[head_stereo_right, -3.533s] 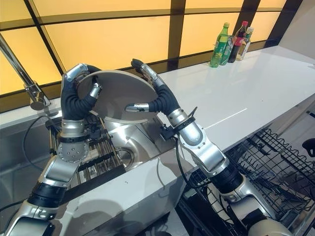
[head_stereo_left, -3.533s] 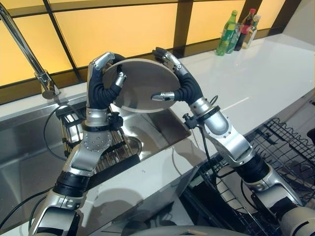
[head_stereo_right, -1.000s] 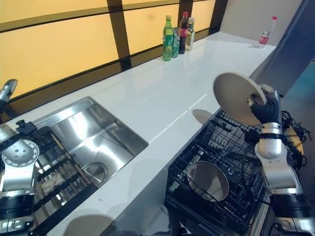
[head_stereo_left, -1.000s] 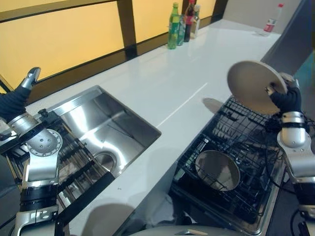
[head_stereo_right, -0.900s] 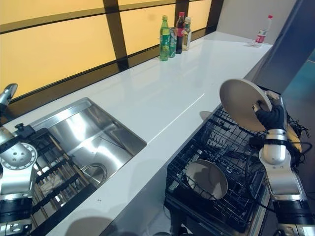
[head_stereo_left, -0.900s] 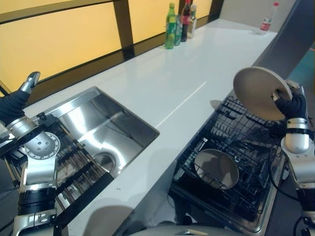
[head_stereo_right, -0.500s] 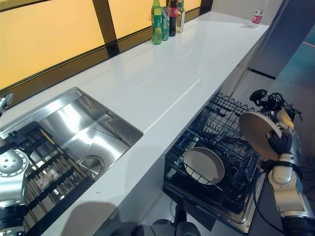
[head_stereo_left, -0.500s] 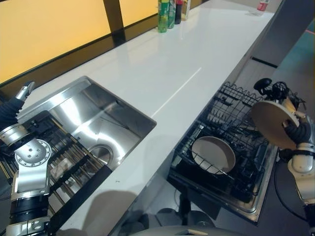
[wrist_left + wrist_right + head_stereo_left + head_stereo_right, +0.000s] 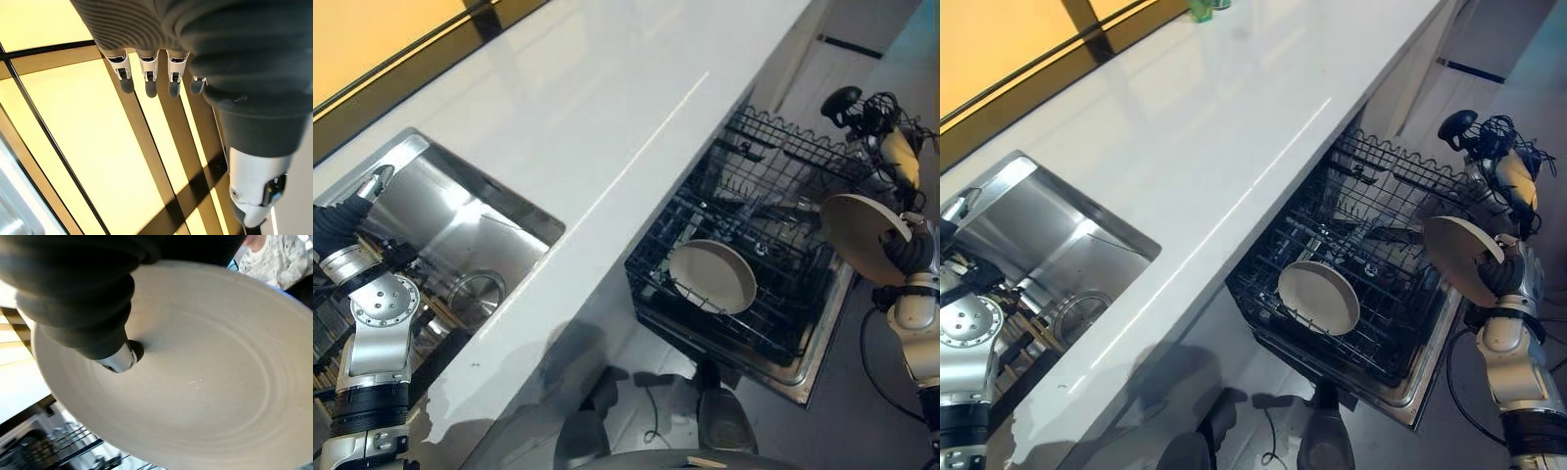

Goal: Pick up plates and place into dishwasher.

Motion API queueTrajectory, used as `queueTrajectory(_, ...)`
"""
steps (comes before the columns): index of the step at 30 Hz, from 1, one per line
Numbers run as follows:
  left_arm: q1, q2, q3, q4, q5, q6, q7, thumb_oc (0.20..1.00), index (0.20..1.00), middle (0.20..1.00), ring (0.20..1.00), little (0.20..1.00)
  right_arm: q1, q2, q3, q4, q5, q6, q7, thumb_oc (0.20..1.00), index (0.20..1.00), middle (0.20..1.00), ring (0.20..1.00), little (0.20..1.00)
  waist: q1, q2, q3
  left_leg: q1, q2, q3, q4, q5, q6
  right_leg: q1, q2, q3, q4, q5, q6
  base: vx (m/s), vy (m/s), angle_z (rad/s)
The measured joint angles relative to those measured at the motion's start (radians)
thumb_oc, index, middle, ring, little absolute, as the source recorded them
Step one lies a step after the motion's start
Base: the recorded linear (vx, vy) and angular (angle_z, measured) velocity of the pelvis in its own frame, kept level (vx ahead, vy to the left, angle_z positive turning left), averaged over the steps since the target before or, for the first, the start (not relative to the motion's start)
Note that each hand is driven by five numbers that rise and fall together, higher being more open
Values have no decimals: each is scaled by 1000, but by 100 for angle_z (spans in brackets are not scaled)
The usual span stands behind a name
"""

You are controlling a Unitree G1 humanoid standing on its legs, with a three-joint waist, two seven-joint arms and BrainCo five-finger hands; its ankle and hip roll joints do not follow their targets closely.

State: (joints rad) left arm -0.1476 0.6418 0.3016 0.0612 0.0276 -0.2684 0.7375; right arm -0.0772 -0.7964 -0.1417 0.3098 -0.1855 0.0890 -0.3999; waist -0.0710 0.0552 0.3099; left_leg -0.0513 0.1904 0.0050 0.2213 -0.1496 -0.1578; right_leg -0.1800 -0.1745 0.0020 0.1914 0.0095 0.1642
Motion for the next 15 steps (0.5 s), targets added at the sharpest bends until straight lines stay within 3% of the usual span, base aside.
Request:
queueTrajectory(3,-1,6,-6,0,-1,1,12,1000,1000,1000,1000,1000,-20,-3,33,22,0,-2,-3,200,200,200,200,200,5,-3,10,-24,-5,-11,5,7,-21,-21,-5,-1,-2,11,0,-4,-13,7)
queueTrajectory(8,-9,13,-19,-1,-2,31,44,1000,1000,1000,1000,1000,-99,-10,87,30,0,-21,8,200,200,200,200,200,8,14,39,-57,-9,-38,6,13,-26,-36,-5,-7,-1,14,-3,-2,37,11)
queueTrajectory(15,-90,18,-82,2,-2,51,71,1000,1000,1000,1000,1000,-265,-97,165,78,-38,-46,12,200,200,200,200,200,16,41,68,-111,-10,-63,20,23,-33,-75,-7,-25,15,13,-2,-20,-12,9)
